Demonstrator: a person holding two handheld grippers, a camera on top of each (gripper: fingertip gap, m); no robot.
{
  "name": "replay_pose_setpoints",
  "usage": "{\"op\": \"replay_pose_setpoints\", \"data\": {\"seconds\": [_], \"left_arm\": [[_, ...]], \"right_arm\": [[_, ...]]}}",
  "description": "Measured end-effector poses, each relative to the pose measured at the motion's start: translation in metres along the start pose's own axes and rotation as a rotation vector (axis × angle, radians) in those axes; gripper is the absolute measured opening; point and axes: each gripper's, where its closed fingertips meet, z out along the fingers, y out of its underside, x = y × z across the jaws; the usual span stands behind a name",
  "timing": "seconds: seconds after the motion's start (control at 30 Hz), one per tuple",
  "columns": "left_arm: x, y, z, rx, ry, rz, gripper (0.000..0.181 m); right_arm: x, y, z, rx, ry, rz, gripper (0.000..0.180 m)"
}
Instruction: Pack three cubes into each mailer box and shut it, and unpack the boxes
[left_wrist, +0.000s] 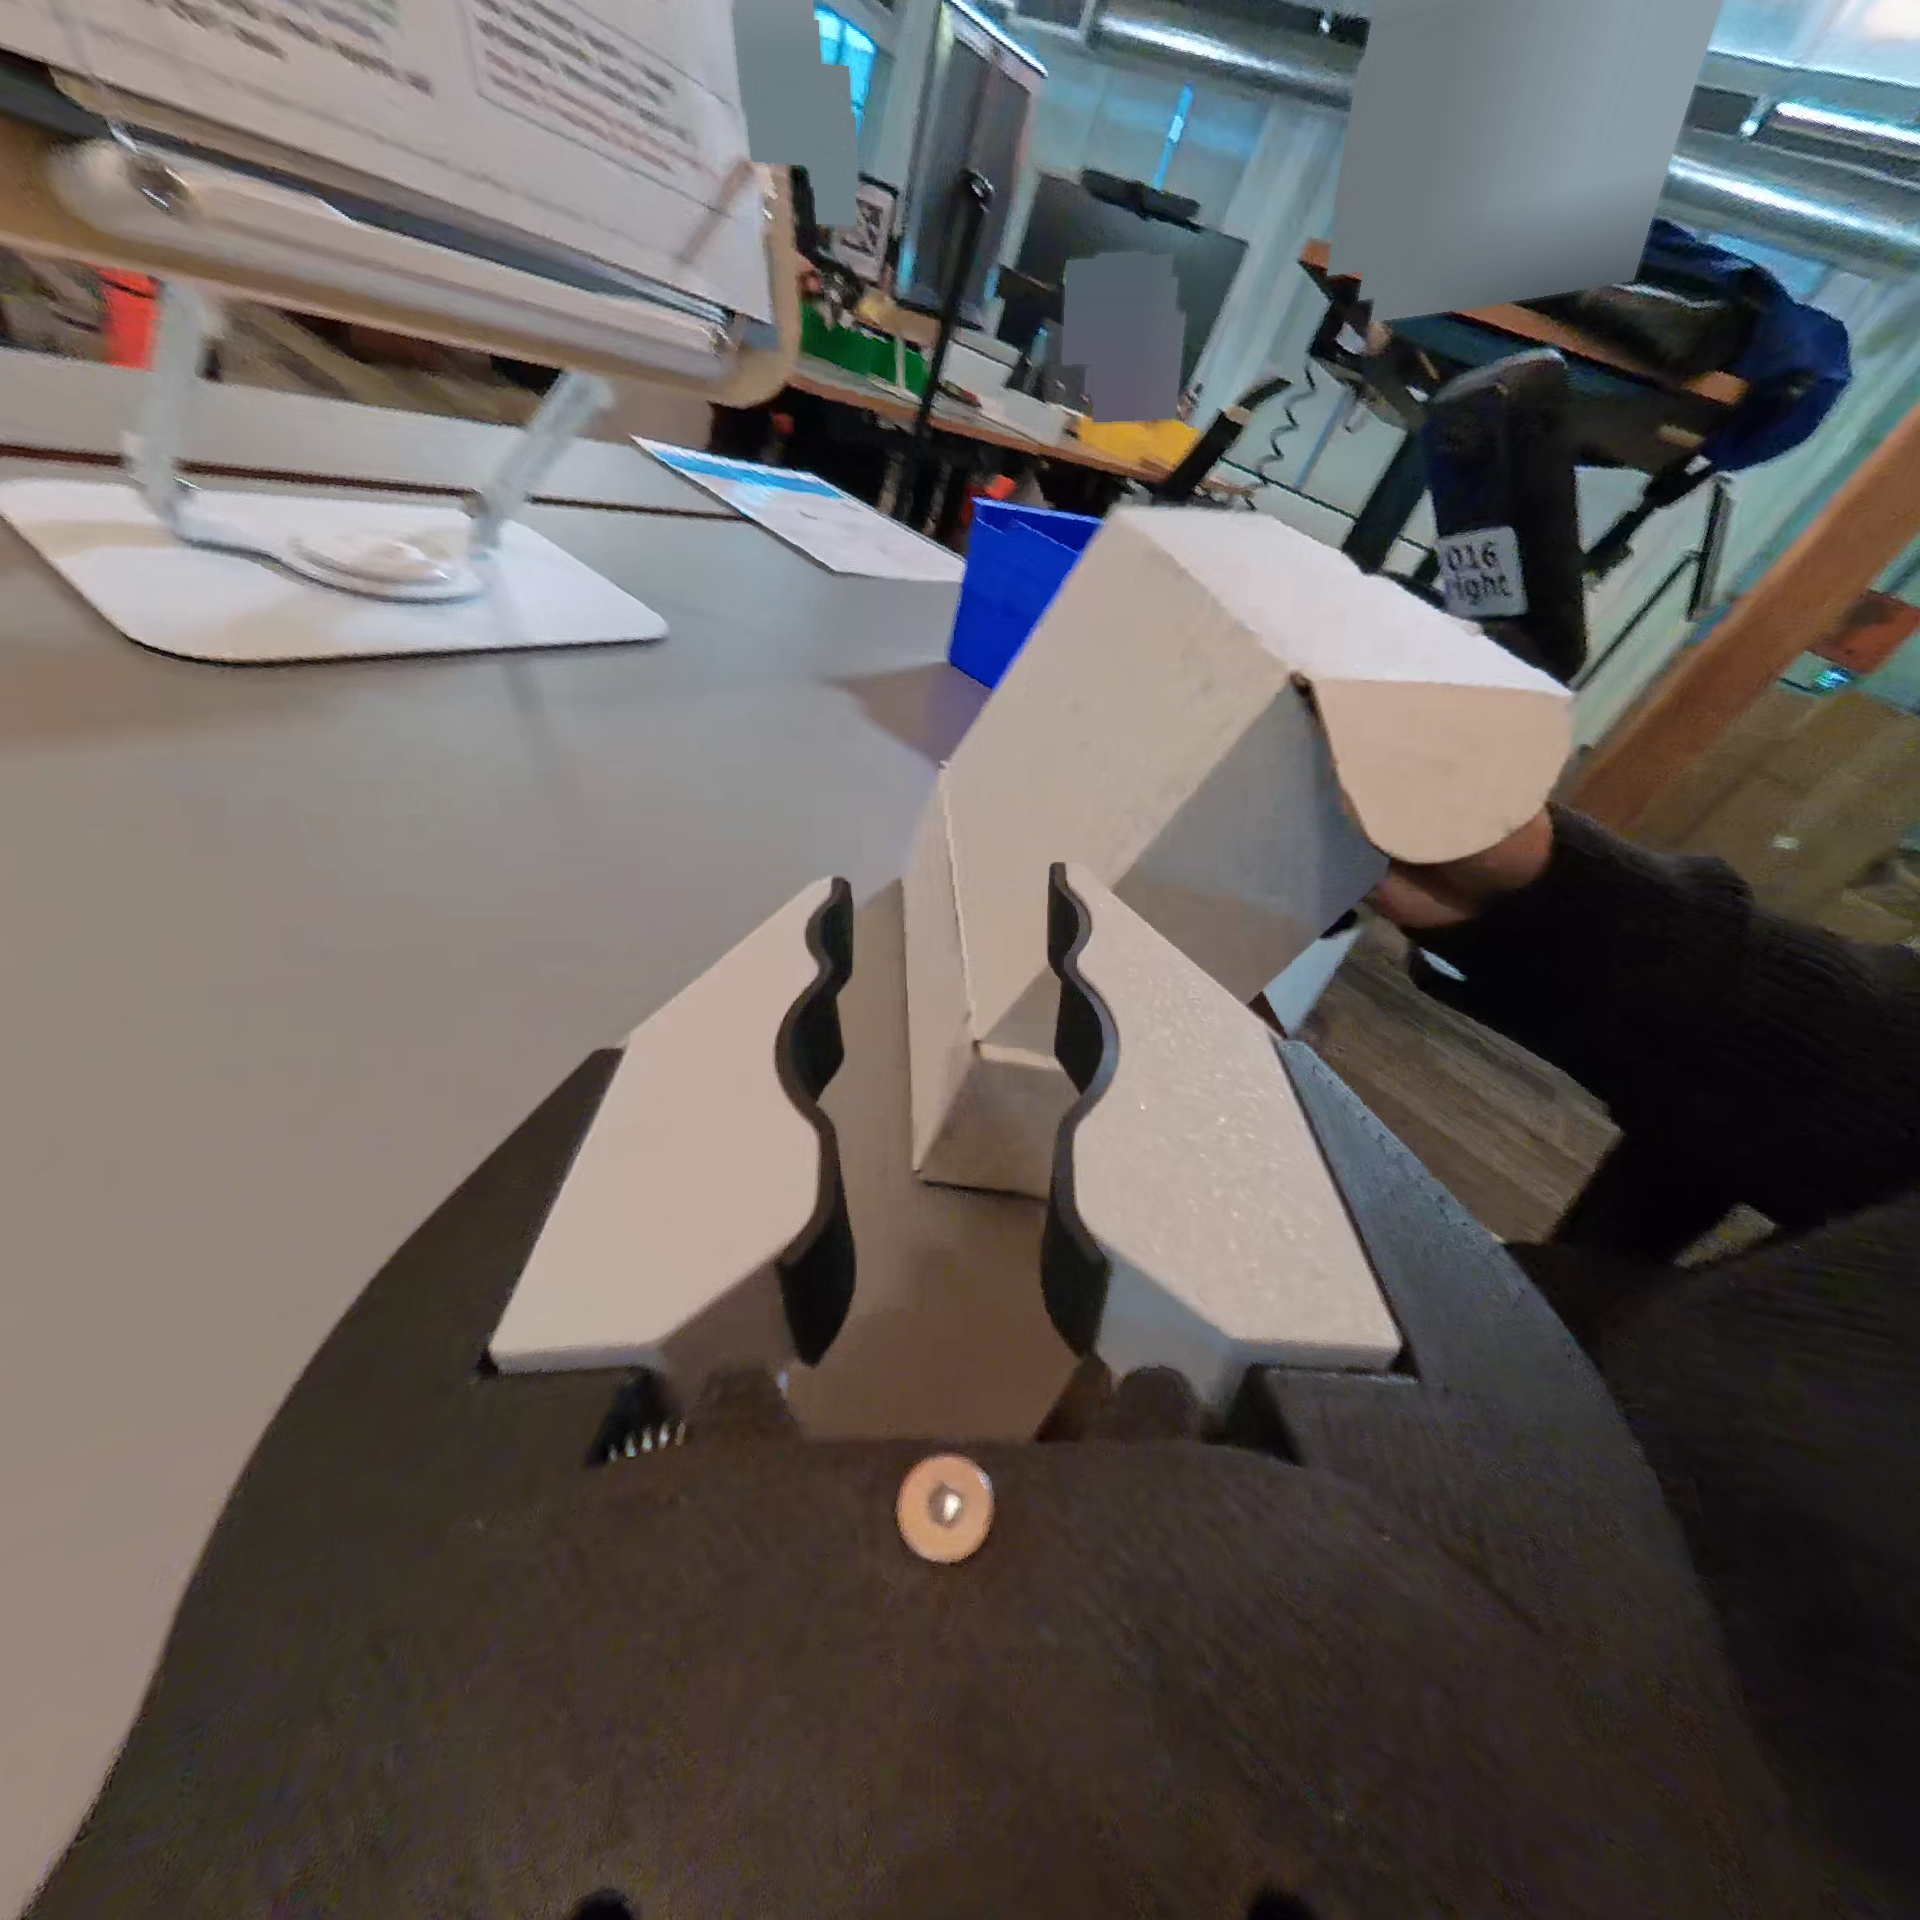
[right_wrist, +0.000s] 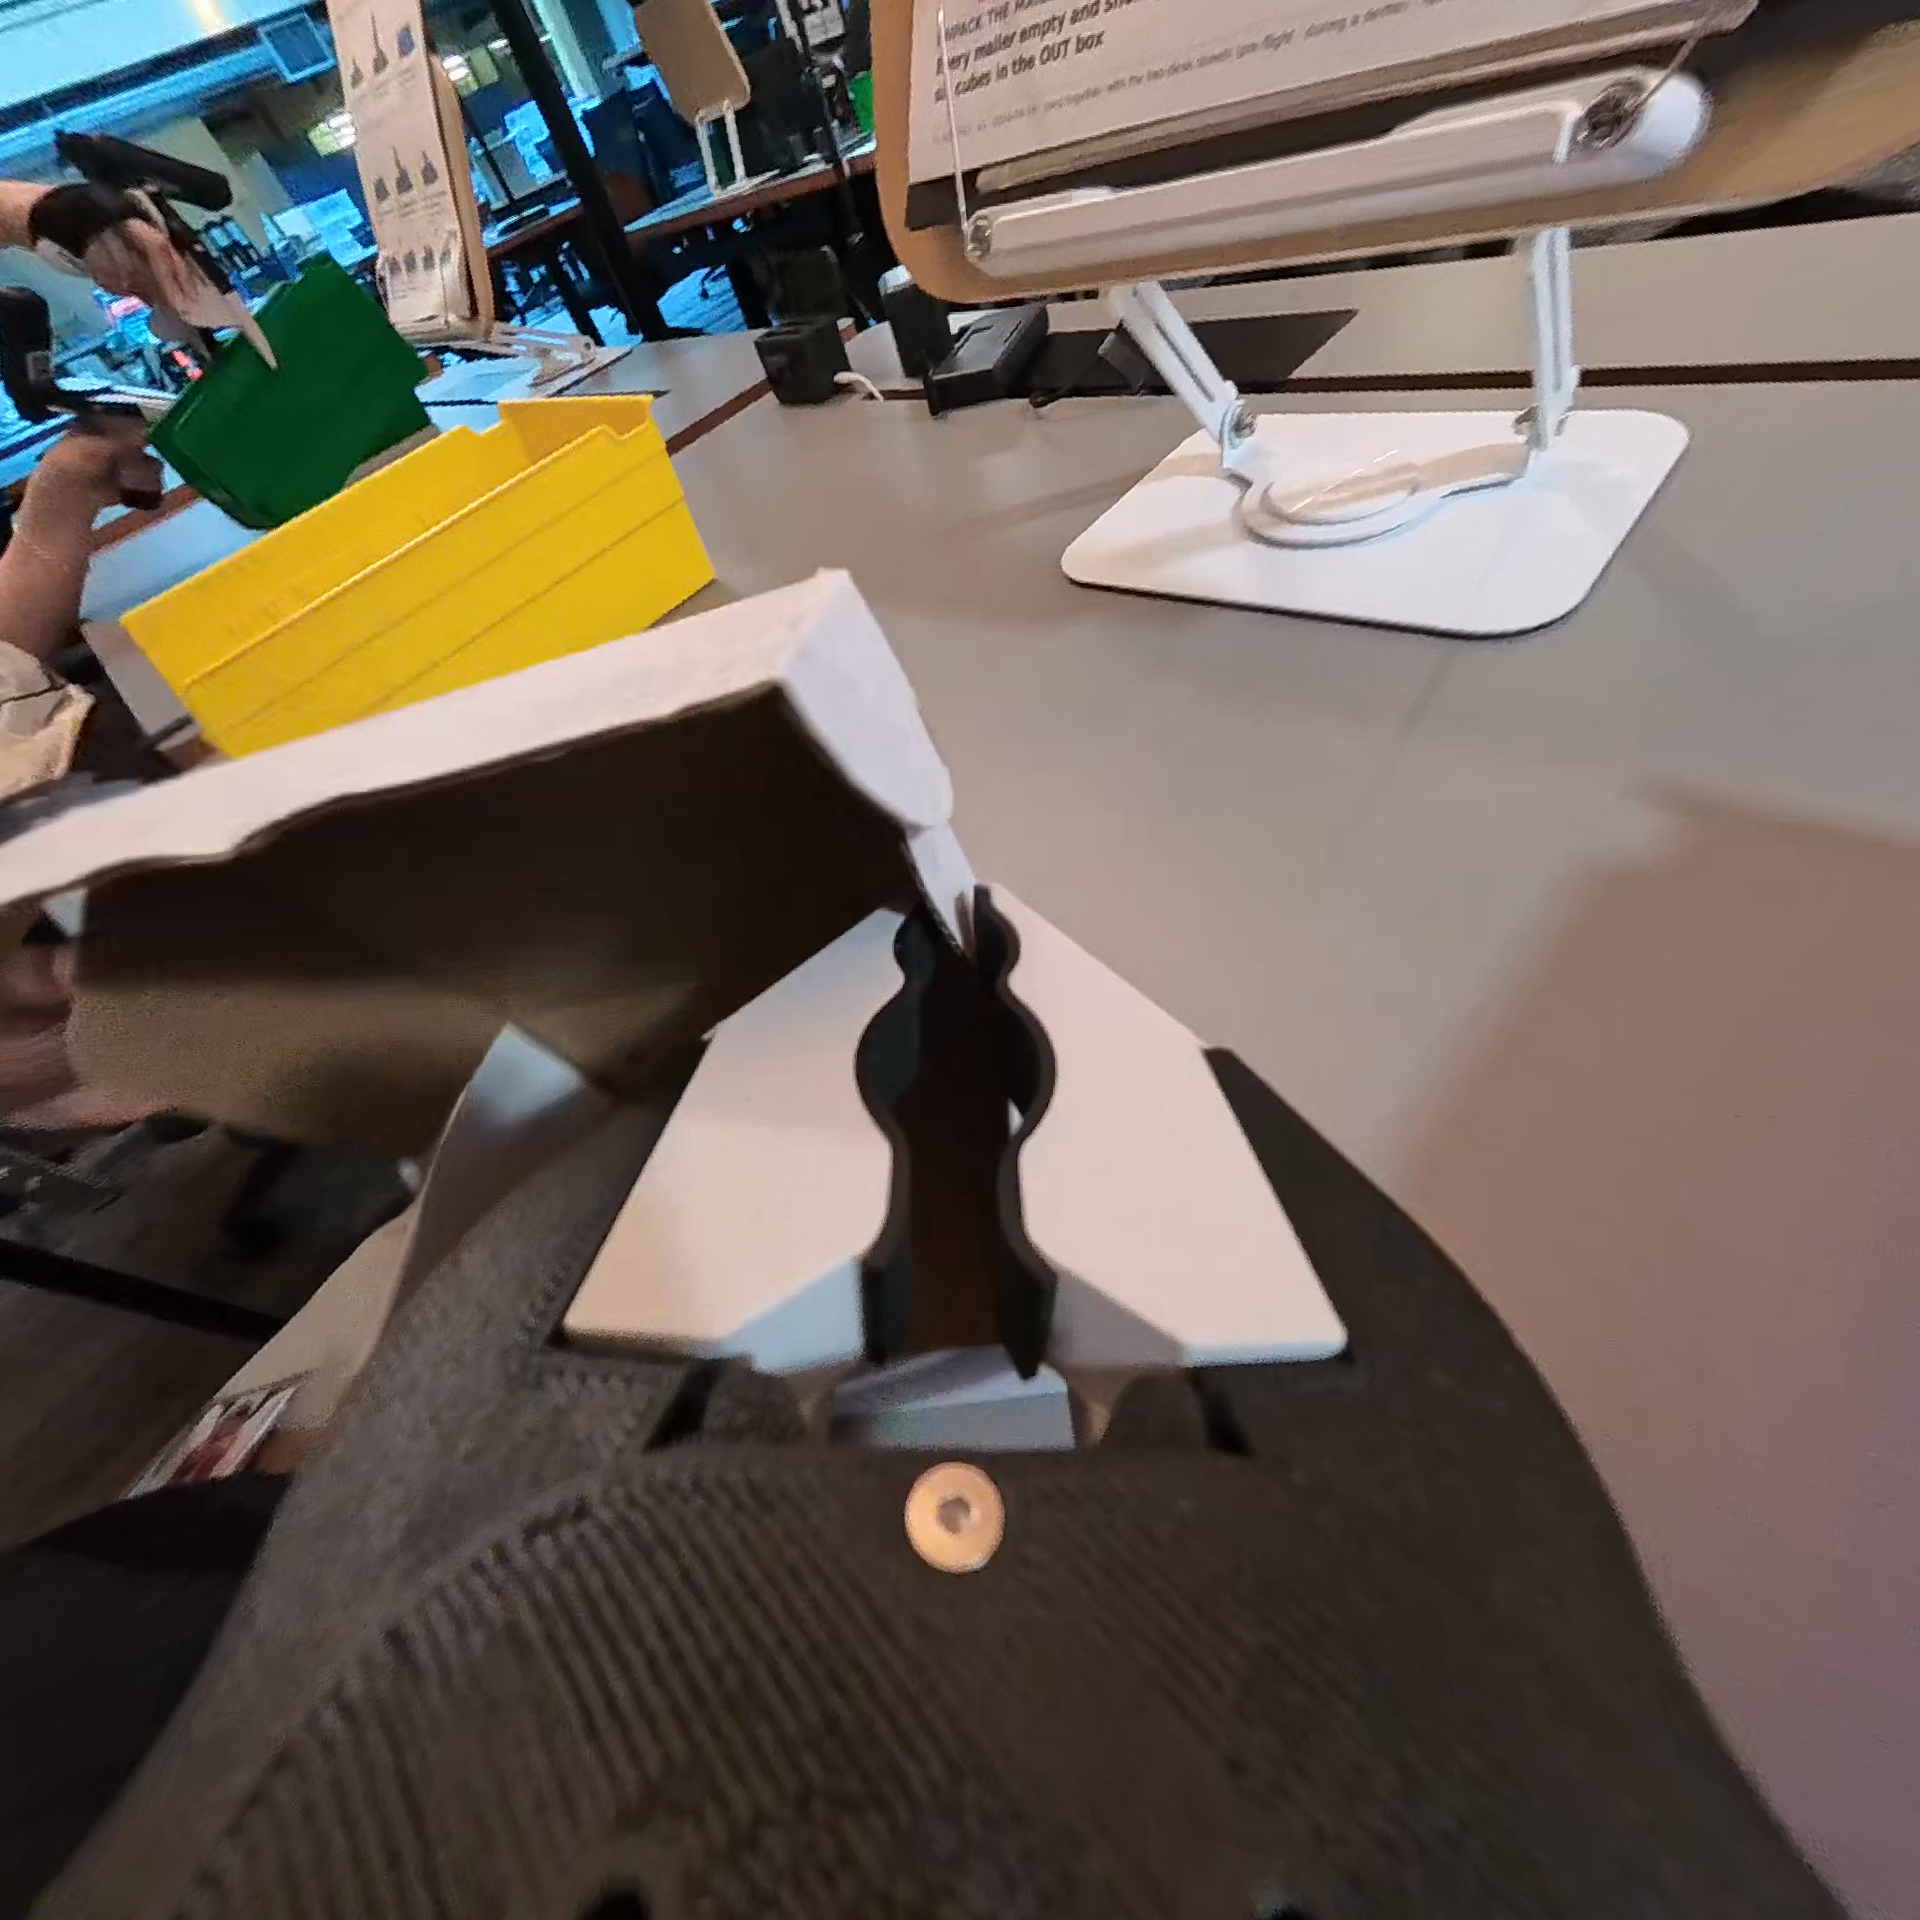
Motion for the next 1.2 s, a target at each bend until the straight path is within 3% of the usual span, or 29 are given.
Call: {"op": "replay_pose_setpoints", "data": {"seconds": [0.4, 0.63, 0.7, 0.8, 0.93, 1.07, 1.2], "left_arm": [[0.053, 0.038, 0.009, -0.214, 0.253, 0.003, 0.025], [0.068, 0.022, 0.025, -0.151, 0.323, -0.085, 0.043], [0.071, 0.022, 0.031, -0.161, 0.339, -0.11, 0.041], [0.061, 0.02, 0.042, -0.171, 0.299, -0.137, 0.028], [0.035, 0.005, 0.052, -0.098, 0.223, -0.208, 0.037], [0.013, -0.005, 0.058, -0.045, 0.152, -0.236, 0.034], [0.009, -0.005, 0.063, -0.045, 0.152, -0.21, 0.036]], "right_arm": [[0.02, -0.009, -0.007, 0.053, 0.164, -0.022, 0.004], [0.016, 0.002, -0.012, 0.031, 0.226, -0.08, 0.002], [0.015, 0.004, -0.017, 0.03, 0.243, -0.106, 0.008], [0.018, 0.006, -0.027, 0.027, 0.278, -0.147, 0.009], [0.014, 0.008, -0.038, 0.035, 0.246, -0.128, 0.009], [0.001, 0.018, -0.04, 0.01, 0.171, -0.148, 0.018], [0.0, 0.027, -0.042, -0.018, 0.169, -0.16, 0.015]]}}
